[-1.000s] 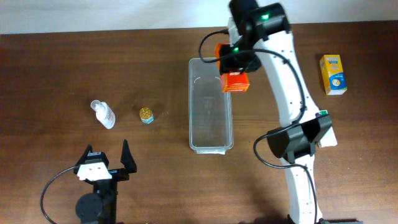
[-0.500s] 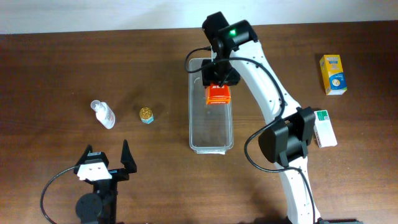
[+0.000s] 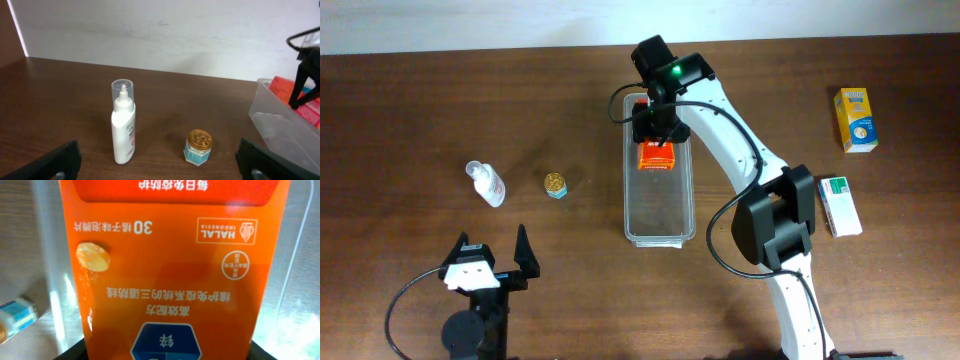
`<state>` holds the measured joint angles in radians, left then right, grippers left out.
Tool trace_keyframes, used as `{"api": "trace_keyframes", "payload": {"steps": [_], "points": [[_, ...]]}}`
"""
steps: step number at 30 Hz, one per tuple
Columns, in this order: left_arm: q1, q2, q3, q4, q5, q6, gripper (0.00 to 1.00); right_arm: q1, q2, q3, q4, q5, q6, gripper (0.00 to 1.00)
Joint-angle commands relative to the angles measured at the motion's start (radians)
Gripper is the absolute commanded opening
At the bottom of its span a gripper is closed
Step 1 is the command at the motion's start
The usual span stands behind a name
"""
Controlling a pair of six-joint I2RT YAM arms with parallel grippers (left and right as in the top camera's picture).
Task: Pack container
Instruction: 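Lift the orange box and carry it over the clear container, then lower the orange box into the container and open the right gripper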
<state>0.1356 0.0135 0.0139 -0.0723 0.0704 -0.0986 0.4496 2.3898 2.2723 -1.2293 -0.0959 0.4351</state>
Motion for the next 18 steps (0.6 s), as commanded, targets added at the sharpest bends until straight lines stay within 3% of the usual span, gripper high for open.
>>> {"api": "trace_keyframes", "payload": {"steps": [1,18], "points": [[-0.004,-0.007,-0.005,-0.004,-0.008,-0.006,0.99,0.008,-0.012,-0.031,0.027,0.035,0.007,0.57],[-0.004,-0.007,-0.005,-0.004,-0.008,-0.006,0.99,0.010,-0.011,-0.125,0.148,0.052,-0.007,0.61]]}}
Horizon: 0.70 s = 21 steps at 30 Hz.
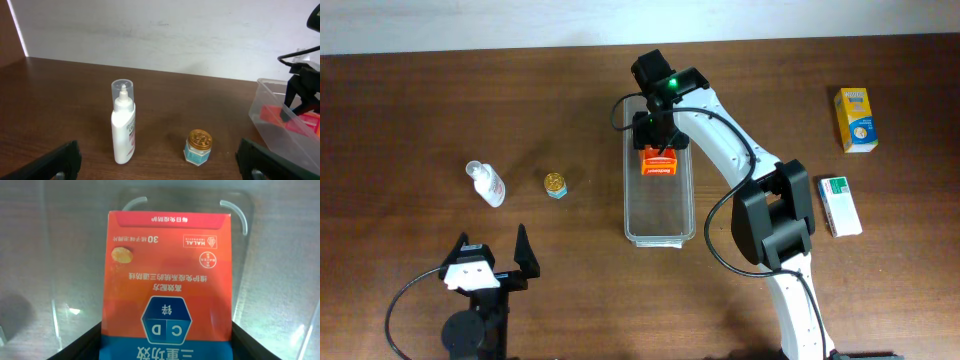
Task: Pack container
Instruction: 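Lower the orange box into the container and open the right gripper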
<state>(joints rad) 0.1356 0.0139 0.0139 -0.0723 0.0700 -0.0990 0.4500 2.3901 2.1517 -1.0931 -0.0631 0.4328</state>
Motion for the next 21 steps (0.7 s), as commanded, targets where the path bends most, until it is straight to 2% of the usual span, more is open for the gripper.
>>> {"api": "trace_keyframes", "payload": {"steps": [1,21], "points": [[-0.004,-0.008,-0.005,-0.004,-0.007,-0.006,1.00,0.009,-0.011,-0.004,0.019,0.015,-0.005,0.62],[-0.004,-0.008,-0.005,-0.004,-0.007,-0.006,0.99,0.009,0.031,-0.004,0.040,-0.045,-0.005,0.63]]}}
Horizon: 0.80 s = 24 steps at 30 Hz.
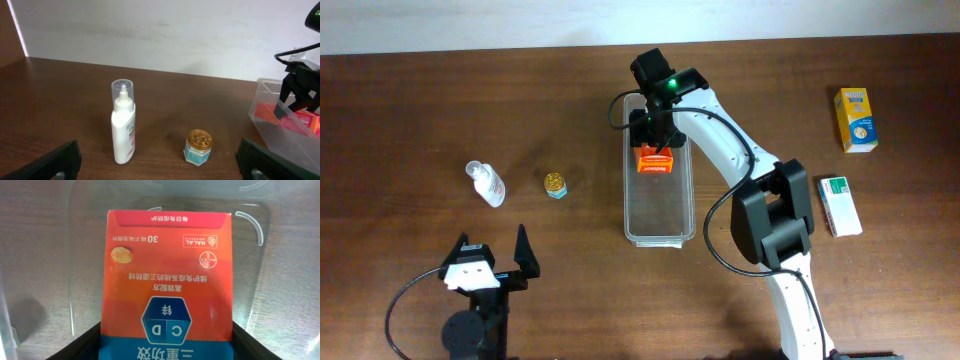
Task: Pack container
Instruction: 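Lower the orange box into the container and open the right gripper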
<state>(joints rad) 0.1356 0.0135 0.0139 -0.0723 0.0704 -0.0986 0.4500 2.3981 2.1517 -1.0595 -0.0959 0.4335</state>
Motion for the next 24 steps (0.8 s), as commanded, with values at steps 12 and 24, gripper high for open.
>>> {"api": "trace_keyframes", "payload": {"steps": [12,24], "points": [[-0.004,-0.007,-0.005,-0.004,-0.008,-0.006,0.99,0.009,0.025,-0.004,0.026,-0.012,-0.006,0.71],[-0.004,-0.007,-0.005,-0.004,-0.008,-0.006,0.99,0.006,0.015,0.027,0.011,-0.003,-0.048,0.64]]}}
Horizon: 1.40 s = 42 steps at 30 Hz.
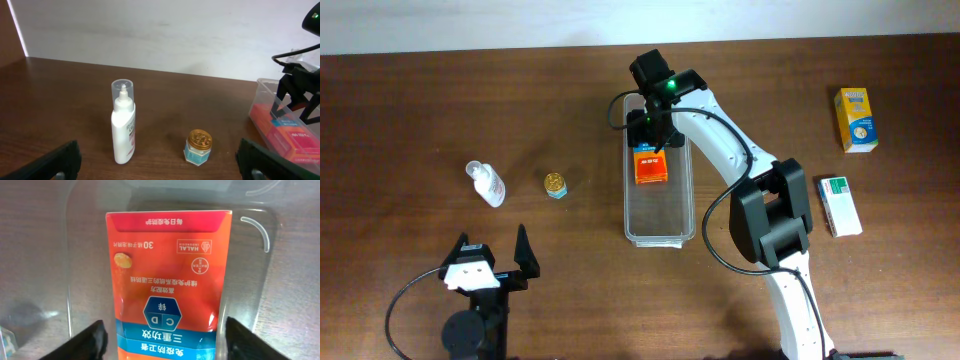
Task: Pack container
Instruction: 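Lower the orange box into the container and open the right gripper, then raise the right gripper and move it to the yellow WOODS' box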
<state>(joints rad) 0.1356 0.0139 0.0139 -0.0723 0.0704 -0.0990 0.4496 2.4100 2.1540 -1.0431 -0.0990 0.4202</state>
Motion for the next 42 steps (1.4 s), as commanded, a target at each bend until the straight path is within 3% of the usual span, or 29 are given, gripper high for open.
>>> {"api": "trace_keyframes", "payload": {"steps": [1,5,8,29,35,42], "points": [[-0.004,-0.008,-0.005,-0.004,-0.008,-0.006,0.99,0.006,0.003,0.024,-0.011,0.011,-0.050,0.60],[-0.004,-0.008,-0.005,-0.004,-0.008,-0.006,0.99,0.006,0.003,0.024,-0.018,0.036,-0.084,0.43],[-0.004,-0.008,-0.005,-0.004,-0.008,-0.006,0.99,0.006,0.003,0.024,-0.020,0.034,-0.084,0.40],[-0.004,-0.008,-0.005,-0.004,-0.008,-0.006,0.99,-0.017,0.003,0.024,-0.027,-0.114,-0.084,0.40],[-0.004,-0.008,-0.005,-0.004,-0.008,-0.006,1.00,-0.044,-0.002,0.025,-0.039,-0.084,-0.102,0.49],[-0.004,-0.008,-0.005,-0.004,-0.008,-0.006,0.99,-0.071,-0.047,0.025,-0.052,-0.085,-0.103,0.51]]}}
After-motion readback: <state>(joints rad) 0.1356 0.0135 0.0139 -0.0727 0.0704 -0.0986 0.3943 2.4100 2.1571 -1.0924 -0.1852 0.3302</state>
